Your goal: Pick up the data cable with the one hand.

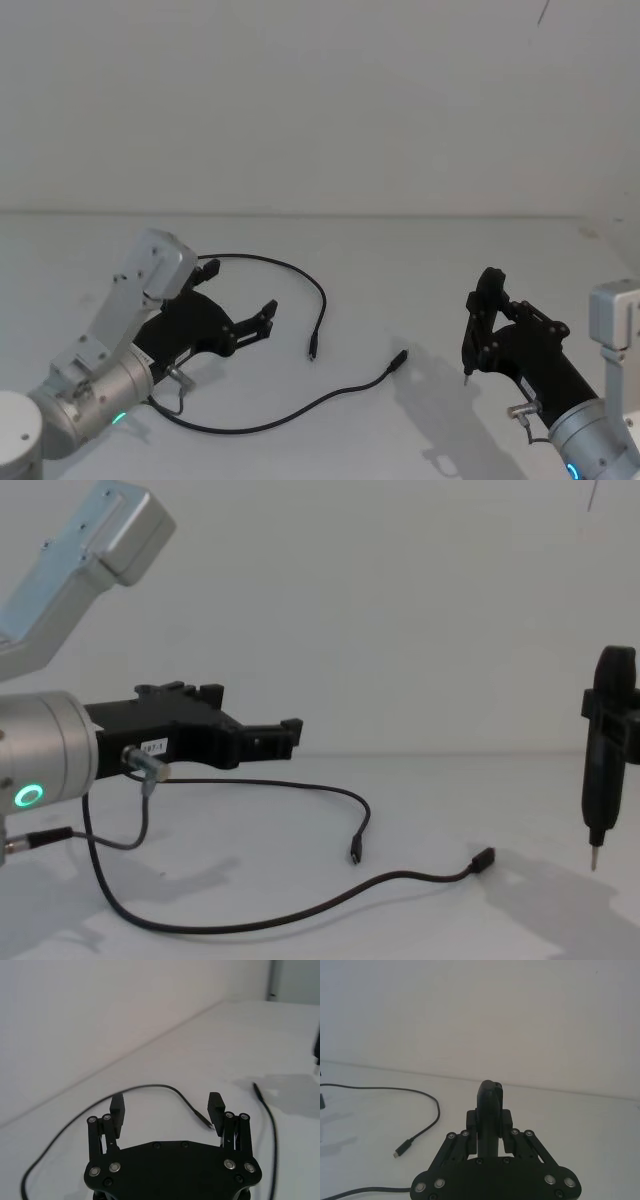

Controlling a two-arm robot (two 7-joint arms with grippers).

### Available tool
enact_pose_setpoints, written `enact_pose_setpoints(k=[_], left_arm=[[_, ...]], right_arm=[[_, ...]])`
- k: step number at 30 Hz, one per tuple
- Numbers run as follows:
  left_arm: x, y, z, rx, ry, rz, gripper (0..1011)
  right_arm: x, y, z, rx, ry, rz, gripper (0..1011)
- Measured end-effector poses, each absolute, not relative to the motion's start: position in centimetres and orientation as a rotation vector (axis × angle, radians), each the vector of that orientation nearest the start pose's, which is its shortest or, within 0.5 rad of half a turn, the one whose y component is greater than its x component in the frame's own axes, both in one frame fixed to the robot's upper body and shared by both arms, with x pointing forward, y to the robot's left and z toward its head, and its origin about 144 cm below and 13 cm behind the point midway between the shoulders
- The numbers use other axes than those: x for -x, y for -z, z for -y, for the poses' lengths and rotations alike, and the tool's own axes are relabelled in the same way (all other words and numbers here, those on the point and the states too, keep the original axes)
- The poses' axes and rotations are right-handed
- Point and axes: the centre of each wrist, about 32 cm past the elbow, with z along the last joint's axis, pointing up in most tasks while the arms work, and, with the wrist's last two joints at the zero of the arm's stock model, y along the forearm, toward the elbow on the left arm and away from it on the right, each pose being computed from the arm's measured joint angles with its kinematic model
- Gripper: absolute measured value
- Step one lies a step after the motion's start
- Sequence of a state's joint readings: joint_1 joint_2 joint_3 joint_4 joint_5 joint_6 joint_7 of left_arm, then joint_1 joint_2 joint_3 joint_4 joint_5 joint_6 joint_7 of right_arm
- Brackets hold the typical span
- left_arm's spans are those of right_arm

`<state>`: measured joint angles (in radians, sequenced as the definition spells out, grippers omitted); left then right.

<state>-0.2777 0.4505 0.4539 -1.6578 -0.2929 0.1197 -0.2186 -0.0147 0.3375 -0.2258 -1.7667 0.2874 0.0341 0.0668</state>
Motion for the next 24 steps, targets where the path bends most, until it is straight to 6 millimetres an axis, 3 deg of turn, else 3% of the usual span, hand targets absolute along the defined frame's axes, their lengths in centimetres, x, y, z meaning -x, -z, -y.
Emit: enact_pose_setpoints(k=[14, 24], left_arm=[[-50.4, -124.7, -23.4, -0.251, -0.700, 0.062, 1002], [-51.4, -125.8, -23.1, -0.345, -0.542, -0.048, 1002]], right_arm=[[-44.3, -118.9, 23.7, -0.026, 1.229, 0.075, 279], [-44.3, -118.9, 23.7, -0.026, 1.230, 0.075, 279]])
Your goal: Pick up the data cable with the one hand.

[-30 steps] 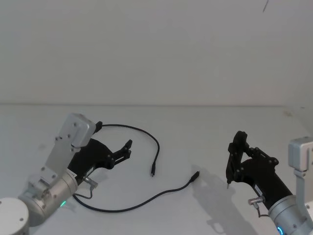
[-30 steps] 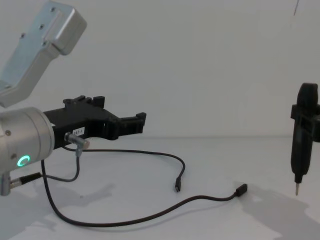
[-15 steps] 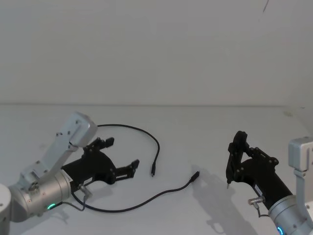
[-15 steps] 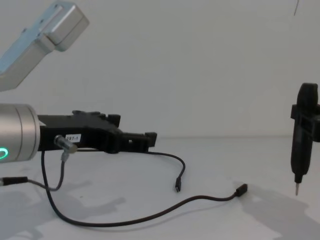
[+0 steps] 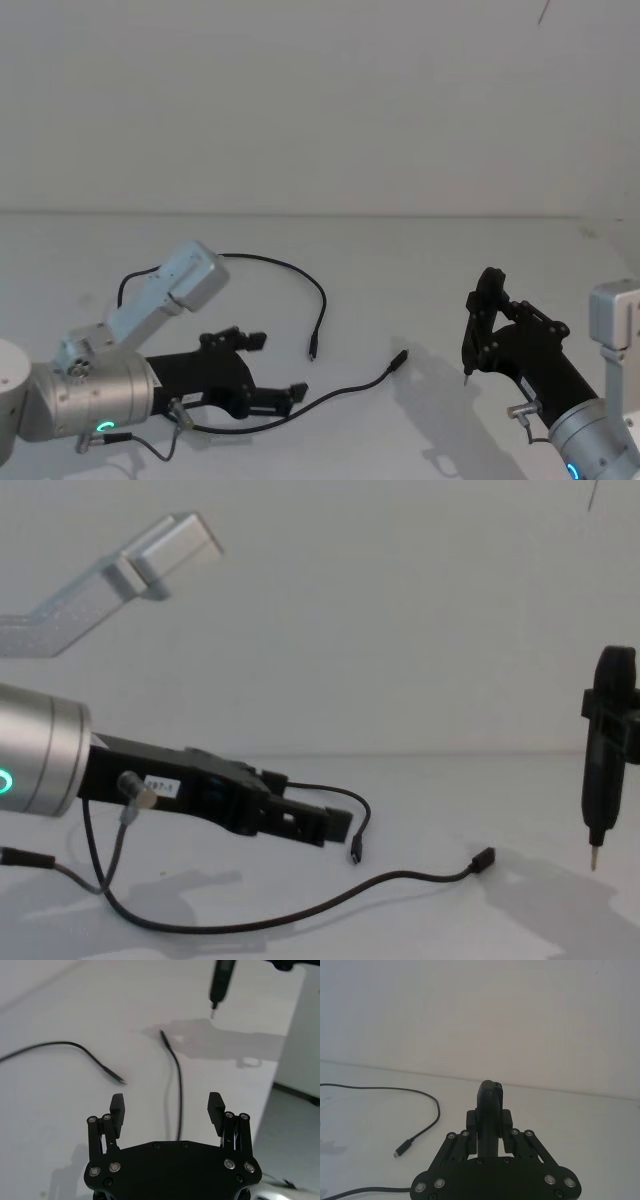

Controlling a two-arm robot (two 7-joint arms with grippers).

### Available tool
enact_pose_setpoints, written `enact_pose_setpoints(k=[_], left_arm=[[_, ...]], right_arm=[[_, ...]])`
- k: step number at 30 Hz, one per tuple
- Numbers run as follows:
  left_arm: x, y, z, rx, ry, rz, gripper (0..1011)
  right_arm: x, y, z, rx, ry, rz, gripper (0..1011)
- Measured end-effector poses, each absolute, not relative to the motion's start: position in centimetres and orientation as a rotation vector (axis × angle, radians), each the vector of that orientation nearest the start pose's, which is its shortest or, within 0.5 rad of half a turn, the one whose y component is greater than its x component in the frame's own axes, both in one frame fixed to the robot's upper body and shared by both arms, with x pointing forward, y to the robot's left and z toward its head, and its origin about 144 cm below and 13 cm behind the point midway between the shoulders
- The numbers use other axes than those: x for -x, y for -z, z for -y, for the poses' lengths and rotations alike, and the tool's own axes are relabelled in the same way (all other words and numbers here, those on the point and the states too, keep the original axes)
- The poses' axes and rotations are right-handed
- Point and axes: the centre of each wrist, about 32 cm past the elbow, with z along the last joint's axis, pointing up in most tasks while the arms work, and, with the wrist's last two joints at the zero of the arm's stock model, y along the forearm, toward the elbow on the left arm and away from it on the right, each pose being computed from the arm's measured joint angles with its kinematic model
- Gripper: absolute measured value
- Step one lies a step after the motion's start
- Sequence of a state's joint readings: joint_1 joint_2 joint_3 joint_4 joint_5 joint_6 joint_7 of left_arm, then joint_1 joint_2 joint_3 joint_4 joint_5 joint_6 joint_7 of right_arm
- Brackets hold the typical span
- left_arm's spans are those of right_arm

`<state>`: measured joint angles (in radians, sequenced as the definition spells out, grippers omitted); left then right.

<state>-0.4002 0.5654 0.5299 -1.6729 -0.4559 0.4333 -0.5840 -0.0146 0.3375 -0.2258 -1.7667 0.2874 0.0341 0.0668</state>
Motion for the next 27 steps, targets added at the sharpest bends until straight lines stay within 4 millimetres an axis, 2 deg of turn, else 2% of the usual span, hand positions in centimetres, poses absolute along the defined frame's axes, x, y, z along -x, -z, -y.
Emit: enact_pose_setpoints(k=[10, 27], left_arm=[[-52.7, -126.0, -21.5, -0.421, -0.459, -0.131, 1002], [-54.0, -124.9, -18.2, -0.470, -0.472, -0.192, 1001]], right_arm=[[-44.3, -118.9, 23.7, -0.026, 1.229, 0.075, 279], [-44.3, -118.9, 23.7, -0.026, 1.230, 0.075, 279]])
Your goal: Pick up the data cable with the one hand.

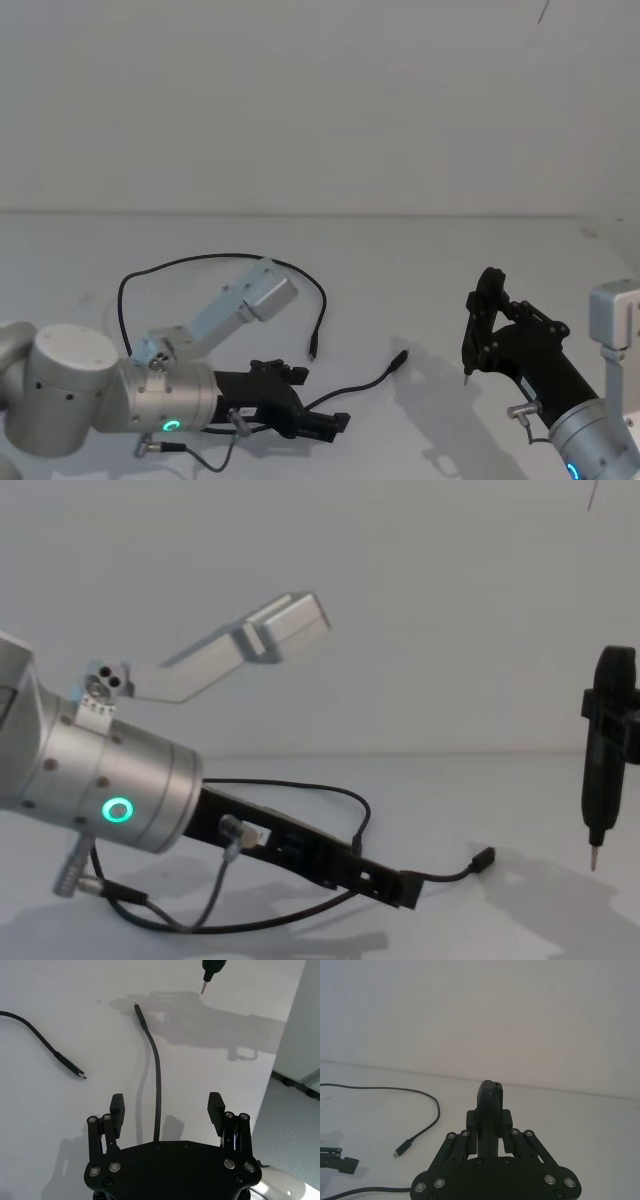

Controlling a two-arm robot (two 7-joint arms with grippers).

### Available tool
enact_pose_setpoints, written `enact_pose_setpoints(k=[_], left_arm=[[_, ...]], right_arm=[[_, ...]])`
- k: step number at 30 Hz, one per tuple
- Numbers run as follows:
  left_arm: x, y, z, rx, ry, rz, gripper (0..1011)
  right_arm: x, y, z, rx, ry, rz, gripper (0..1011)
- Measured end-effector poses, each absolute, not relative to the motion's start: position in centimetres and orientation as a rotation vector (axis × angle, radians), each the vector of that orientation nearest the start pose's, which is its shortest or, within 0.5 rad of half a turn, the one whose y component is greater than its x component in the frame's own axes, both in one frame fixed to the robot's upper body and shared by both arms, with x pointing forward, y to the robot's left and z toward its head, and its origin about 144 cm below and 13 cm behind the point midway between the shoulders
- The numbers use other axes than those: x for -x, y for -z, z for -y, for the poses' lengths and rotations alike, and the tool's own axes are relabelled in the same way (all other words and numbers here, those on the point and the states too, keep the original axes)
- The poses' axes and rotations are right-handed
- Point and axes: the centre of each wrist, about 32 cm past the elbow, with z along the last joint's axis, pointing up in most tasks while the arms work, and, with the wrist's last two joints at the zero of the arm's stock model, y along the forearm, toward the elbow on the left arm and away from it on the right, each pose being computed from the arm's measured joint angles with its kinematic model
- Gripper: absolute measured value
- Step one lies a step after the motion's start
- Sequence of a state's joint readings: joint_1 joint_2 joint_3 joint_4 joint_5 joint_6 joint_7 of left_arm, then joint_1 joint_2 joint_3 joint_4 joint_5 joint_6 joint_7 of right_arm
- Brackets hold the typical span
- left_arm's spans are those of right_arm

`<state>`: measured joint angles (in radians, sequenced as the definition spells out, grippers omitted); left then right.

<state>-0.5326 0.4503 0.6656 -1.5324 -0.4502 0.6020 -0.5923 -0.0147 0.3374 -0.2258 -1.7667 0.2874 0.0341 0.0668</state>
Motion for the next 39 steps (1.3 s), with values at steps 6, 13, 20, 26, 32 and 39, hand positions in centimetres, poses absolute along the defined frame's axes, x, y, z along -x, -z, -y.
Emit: enact_pose_setpoints(k=[6, 13, 20, 26, 32, 39], left_arm=[[-54.3, -124.4, -17.2, -0.482, -0.471, -0.201, 1002], [-54.6, -124.1, -16.4, -0.491, -0.469, -0.205, 951], [-54.7, -123.9, -15.9, -0.497, -0.466, -0.208, 776], [-54.8, -123.9, -15.7, -0.500, -0.465, -0.209, 581], [-54.8, -123.8, -15.5, -0.502, -0.464, -0.210, 399], [-54.8, -123.8, -15.4, -0.503, -0.464, -0.210, 182]], right_arm=[[-44.3, -118.9, 23.7, -0.026, 1.229, 0.075, 279], [-44.3, -118.9, 23.7, -0.026, 1.230, 0.075, 279], [-44.3, -118.9, 23.7, -0.026, 1.230, 0.075, 279], [-44.3, -118.9, 23.7, -0.026, 1.230, 0.075, 279], [-44.3, -118.9, 23.7, -0.026, 1.229, 0.075, 279], [-44.3, -118.9, 23.7, -0.026, 1.230, 0.075, 279]])
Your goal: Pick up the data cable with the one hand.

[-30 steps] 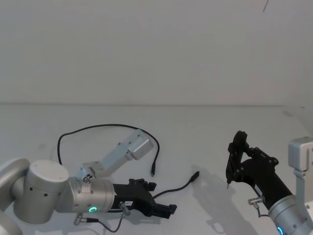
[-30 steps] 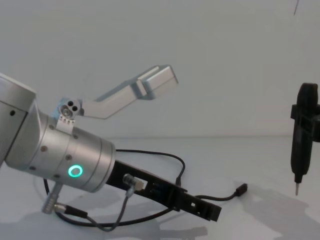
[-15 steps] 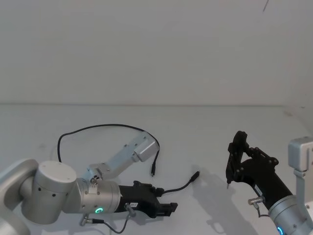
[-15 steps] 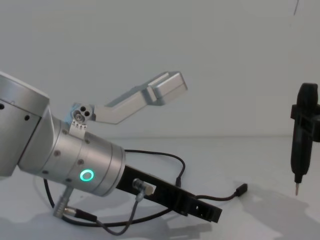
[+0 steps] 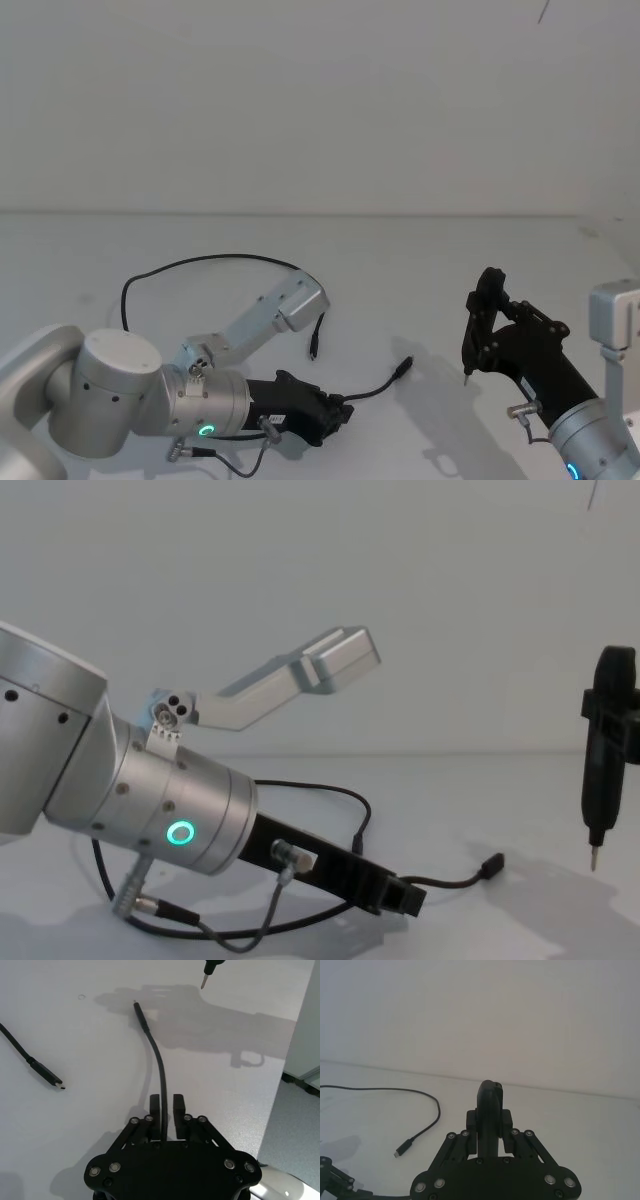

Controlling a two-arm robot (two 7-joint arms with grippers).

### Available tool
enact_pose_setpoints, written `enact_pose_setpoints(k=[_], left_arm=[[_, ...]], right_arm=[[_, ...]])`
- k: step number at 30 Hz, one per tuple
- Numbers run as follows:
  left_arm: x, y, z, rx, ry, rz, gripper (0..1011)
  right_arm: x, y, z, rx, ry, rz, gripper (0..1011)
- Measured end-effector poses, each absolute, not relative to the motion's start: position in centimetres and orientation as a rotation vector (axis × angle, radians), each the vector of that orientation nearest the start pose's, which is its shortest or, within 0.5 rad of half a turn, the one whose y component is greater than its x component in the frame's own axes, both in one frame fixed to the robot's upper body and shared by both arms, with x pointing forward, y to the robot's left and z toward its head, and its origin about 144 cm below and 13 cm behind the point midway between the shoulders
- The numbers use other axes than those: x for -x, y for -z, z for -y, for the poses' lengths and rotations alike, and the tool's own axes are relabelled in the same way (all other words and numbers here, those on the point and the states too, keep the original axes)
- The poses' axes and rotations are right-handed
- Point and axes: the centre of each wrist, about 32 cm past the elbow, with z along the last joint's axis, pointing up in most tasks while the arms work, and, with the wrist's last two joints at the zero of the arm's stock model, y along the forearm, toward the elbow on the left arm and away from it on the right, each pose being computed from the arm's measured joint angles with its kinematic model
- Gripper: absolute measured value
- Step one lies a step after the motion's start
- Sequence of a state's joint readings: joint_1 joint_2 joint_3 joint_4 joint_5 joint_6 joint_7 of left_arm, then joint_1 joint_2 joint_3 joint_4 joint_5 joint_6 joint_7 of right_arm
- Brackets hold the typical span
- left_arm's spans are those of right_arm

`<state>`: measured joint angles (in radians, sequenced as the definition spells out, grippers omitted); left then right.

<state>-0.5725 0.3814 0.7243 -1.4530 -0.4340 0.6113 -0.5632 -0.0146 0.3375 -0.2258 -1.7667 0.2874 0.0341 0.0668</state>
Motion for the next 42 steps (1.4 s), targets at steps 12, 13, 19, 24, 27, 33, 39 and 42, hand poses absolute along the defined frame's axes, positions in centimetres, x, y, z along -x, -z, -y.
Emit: enact_pose_setpoints(k=[12, 13, 19, 24, 27, 33, 39, 42], left_arm=[[-54.8, -123.7, -15.3, -0.504, -0.463, -0.209, 38], [-54.8, -123.7, -15.3, -0.504, -0.463, -0.206, 38], [-54.7, -123.7, -15.5, -0.500, -0.460, -0.172, 38], [-54.5, -123.9, -16.0, -0.488, -0.449, -0.113, 38], [-54.5, -124.0, -16.4, -0.483, -0.440, -0.085, 38], [-54.4, -124.7, -18.1, -0.459, -0.405, 0.014, 38], [-54.5, -125.4, -19.6, -0.434, -0.380, 0.080, 38], [-54.5, -125.8, -20.2, -0.423, -0.368, 0.107, 38]], right_arm=[[-44.3, -118.9, 23.7, -0.028, 1.230, 0.075, 279], [-44.4, -119.0, 23.7, -0.033, 1.230, 0.076, 279], [-44.5, -119.9, 23.8, -0.073, 1.223, 0.073, 279], [-44.8, -121.1, 23.9, -0.130, 1.207, 0.057, 279], [-45.0, -122.1, 24.0, -0.168, 1.194, 0.042, 279], [-45.4, -123.8, 24.3, -0.244, 1.162, 0.002, 279], [-46.1, -125.7, 24.6, -0.316, 1.126, -0.046, 279], [-46.3, -126.3, 24.6, -0.340, 1.110, -0.073, 279]])
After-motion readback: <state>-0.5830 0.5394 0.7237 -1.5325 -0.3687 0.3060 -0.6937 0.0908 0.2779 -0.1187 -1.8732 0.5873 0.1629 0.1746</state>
